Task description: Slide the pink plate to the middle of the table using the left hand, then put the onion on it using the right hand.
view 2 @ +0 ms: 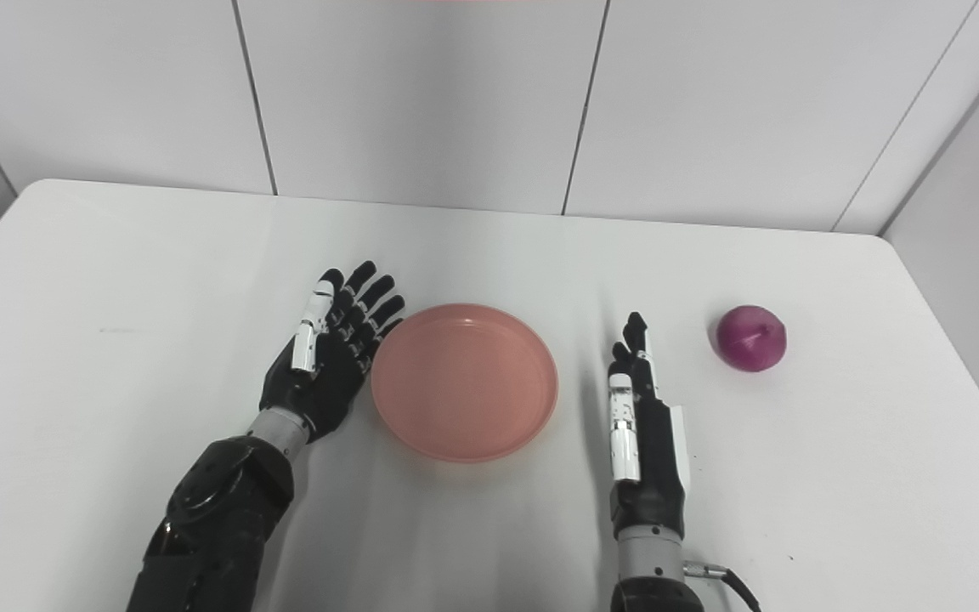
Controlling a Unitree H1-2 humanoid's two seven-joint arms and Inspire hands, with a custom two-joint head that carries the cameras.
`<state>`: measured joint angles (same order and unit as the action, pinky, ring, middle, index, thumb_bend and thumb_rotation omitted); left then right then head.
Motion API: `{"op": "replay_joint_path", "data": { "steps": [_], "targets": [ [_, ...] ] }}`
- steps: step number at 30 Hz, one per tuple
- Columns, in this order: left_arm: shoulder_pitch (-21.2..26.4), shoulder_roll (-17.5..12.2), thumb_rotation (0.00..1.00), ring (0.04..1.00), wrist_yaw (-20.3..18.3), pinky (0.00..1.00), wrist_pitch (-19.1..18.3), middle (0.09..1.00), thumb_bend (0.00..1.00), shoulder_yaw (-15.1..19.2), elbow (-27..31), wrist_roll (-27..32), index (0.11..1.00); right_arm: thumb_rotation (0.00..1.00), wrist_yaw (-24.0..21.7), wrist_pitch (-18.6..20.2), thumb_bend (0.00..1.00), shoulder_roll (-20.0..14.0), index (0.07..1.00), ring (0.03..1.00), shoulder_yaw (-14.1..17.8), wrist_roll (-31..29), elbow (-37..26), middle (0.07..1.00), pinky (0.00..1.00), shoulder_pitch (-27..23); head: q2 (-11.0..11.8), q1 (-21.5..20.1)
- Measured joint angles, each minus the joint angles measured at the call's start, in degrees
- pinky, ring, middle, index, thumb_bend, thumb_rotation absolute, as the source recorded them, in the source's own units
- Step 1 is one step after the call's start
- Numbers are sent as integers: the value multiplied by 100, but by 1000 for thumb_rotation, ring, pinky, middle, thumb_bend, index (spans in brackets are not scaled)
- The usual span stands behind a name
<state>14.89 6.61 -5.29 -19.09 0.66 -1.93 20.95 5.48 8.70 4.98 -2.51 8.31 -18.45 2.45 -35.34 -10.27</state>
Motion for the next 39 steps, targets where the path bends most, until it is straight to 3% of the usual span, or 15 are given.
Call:
{"op": "replay_joint_path", "data": {
  "steps": [6,12,20,22,30,34,36,39],
  "targets": [
    [10,-74,1000,974,-252,965,512,982,458,24,-330,-80,976,1000,-92,176,244,-267,983,997,76,130,-230,999,1000,-214,212,-423],
    [69,-147,1000,971,-464,977,730,982,466,107,-535,-39,973,1000,-125,349,255,-504,986,983,213,406,-566,993,1000,-596,422,-826],
    [149,-213,1000,975,-657,984,1017,986,477,171,-795,25,976,1000,-314,575,296,-1177,979,960,534,470,-715,972,963,-1002,554,-1056],
    [150,-229,1000,976,-698,989,1096,985,478,170,-860,25,973,993,-368,751,320,-1324,960,944,571,531,-718,955,937,-1120,616,-1301],
    [161,-252,1000,980,-856,983,1166,990,482,205,-951,126,977,981,-370,910,445,-1851,945,934,547,1638,-620,944,882,-1530,818,-1591],
    [164,-298,1000,983,-953,996,1216,990,465,238,-1014,155,979,856,-468,1240,584,-2052,956,917,529,2299,-647,950,846,-1660,906,-1706],
    [186,-299,1000,975,-973,987,1228,983,463,261,-1068,189,973,738,-487,1398,675,-2086,950,897,505,2628,-666,943,815,-1687,949,-1758],
    [226,-302,1000,967,-992,979,1236,978,456,298,-1136,208,973,468,-485,1480,814,-2104,948,918,500,3068,-662,952,836,-1752,1037,-1872]
  ]
}}
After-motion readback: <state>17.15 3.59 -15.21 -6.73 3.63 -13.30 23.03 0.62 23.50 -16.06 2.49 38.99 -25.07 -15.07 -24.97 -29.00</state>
